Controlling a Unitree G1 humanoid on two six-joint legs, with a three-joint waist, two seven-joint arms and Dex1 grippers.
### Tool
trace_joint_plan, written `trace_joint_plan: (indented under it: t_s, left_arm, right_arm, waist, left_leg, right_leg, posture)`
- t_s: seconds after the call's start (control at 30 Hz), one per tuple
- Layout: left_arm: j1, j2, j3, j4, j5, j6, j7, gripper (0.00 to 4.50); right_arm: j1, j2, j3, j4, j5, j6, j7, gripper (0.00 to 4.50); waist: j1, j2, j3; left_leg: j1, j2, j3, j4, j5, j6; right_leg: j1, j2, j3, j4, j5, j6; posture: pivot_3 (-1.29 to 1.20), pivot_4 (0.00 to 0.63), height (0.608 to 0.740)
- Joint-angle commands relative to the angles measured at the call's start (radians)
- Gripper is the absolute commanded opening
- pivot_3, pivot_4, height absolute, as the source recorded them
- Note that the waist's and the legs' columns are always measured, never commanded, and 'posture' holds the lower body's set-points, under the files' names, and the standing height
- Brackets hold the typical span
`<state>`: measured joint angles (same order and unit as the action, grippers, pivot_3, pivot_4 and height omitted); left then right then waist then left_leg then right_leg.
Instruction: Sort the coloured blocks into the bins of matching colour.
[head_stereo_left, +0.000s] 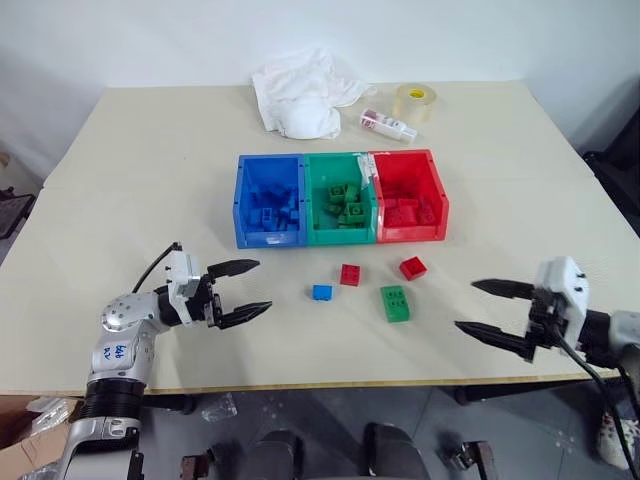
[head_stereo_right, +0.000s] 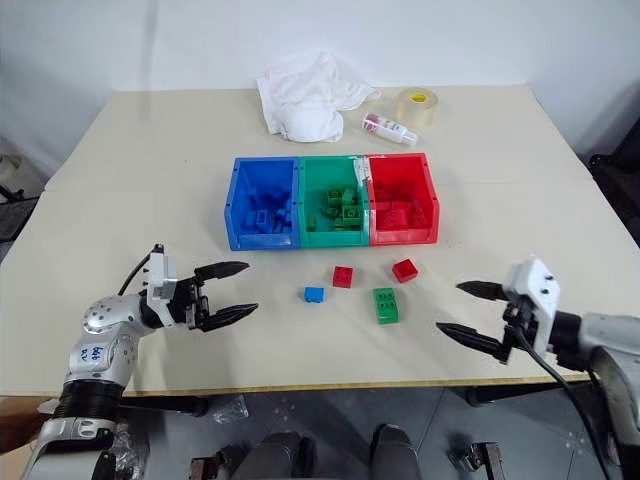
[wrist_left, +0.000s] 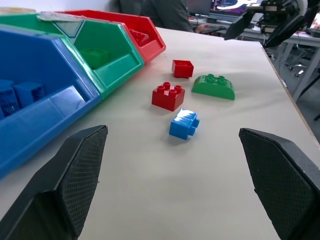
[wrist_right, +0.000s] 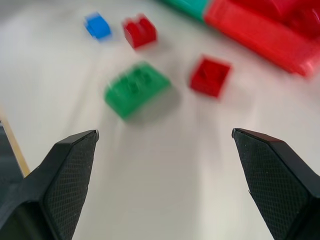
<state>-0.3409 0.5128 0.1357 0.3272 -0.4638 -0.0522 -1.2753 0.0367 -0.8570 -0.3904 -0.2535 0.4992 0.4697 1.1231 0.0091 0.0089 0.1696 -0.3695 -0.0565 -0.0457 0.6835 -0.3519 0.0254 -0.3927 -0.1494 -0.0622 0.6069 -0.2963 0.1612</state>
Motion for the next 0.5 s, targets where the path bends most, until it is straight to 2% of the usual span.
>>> trace_joint_plan:
  t_s: [0.03, 0.23, 0.5]
  left_arm:
    - [-0.016, 0.006, 0.013, -0.012, -0.02, -0.013, -0.019, 4.5]
    - [-0.021, 0.005, 0.014, -0.017, -0.017, -0.009, -0.016, 4.5]
    - [0.021, 0.019, 0.03, -0.065, -0.024, 0.007, 0.001, 4.5]
  right_arm:
    - [-0.054, 0.0, 0.023, -0.03, 0.006, 0.025, -0.065, 4.47]
    - [-0.223, 0.078, 0.188, 0.065, -0.063, 0.052, -0.18, 4.47]
    - [-0.459, 0.199, 0.355, 0.371, -0.186, -0.046, -0.218, 4.47]
  waist:
    - [-0.001, 0.0, 0.0]
    - [-0.004, 0.0, 0.0]
    - [-0.01, 0.0, 0.0]
  left_leg:
    - [0.0, 0.0, 0.0, 0.0, 0.0, 0.0]
    - [0.0, 0.0, -0.001, 0.0, 0.0, 0.0]
    - [-0.001, -0.001, -0.002, 0.0, 0.0, 0.0]
  right_leg:
    - [0.0, 0.0, 0.0, 0.0, 0.0, 0.0]
    - [-0.001, 0.0, 0.0, 0.0, 0.0, 0.0]
    - [-0.001, 0.0, -0.001, 0.001, 0.0, 0.0]
  posture:
    - [0.0, 0.15, 0.74]
    - [0.0, 0.15, 0.74]
    - [0.0, 0.15, 0.74]
